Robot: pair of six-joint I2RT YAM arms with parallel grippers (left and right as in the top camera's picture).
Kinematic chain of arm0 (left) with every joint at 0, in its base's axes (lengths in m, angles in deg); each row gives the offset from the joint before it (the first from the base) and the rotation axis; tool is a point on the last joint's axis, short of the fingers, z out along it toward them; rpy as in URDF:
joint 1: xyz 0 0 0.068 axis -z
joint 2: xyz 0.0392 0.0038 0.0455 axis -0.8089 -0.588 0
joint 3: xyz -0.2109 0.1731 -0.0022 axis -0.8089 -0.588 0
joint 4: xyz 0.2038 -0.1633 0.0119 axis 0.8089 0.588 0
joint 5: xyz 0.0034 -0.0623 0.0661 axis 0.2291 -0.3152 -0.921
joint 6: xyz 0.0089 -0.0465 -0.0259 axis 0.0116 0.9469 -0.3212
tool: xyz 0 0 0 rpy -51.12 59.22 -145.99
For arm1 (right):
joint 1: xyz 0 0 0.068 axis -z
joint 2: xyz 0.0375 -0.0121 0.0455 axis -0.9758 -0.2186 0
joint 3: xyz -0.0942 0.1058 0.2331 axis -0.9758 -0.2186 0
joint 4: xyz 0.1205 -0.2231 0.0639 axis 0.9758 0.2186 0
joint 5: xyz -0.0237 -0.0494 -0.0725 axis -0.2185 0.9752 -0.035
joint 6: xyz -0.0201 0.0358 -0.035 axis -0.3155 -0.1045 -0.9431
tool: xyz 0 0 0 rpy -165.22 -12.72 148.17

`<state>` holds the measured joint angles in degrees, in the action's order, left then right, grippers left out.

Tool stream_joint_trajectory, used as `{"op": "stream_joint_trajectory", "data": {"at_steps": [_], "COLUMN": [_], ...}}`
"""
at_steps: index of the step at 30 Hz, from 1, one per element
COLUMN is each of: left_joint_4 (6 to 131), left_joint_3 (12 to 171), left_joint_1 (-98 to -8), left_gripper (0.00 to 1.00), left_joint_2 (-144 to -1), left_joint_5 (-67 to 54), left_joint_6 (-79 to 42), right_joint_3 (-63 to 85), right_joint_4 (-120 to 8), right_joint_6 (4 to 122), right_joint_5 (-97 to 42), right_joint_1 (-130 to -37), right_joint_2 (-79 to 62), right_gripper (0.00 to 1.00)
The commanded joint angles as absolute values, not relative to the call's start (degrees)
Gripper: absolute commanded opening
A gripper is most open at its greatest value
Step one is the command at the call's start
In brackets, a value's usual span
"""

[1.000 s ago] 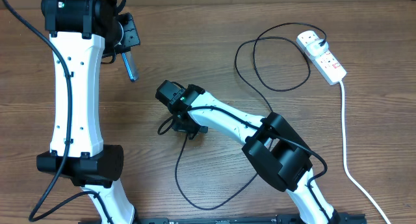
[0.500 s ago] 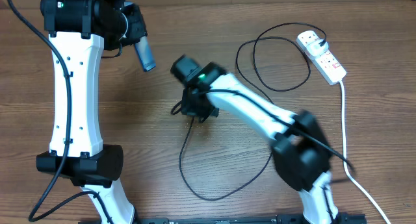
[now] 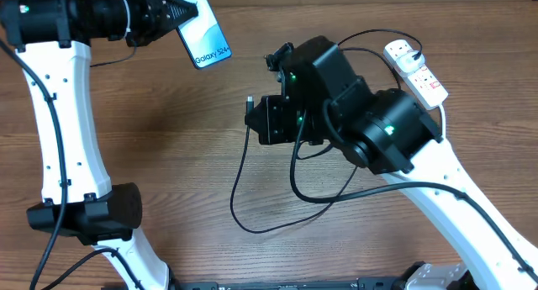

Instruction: Plug charger to phone and switch on socket

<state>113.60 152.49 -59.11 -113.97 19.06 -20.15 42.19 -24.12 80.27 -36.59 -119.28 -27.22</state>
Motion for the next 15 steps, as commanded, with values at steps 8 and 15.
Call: {"op": "stream_joint_trajectory", "data": {"at_steps": [8, 15], "left_joint_4": [113.6, 120.8], "left_joint_3": [152.9, 152.9], "left_joint_1": [-58.8, -58.8], "left_gripper": [0.04, 0.04], "left_joint_2": [-113.6, -113.6], "left_joint_5": [43.5, 40.2], "left_joint_6": [-26.8, -32.5], "right_joint_3": [41.9, 42.1], "right_joint_4": [-28.7, -30.0], "right_joint_6": [78.5, 78.5], "right_joint_5": [-41.5, -42.1], "right_joint_1": [-119.4, -119.4], "right_joint_2": [-27.5, -27.5], "right_gripper": [0.04, 0.04]}}
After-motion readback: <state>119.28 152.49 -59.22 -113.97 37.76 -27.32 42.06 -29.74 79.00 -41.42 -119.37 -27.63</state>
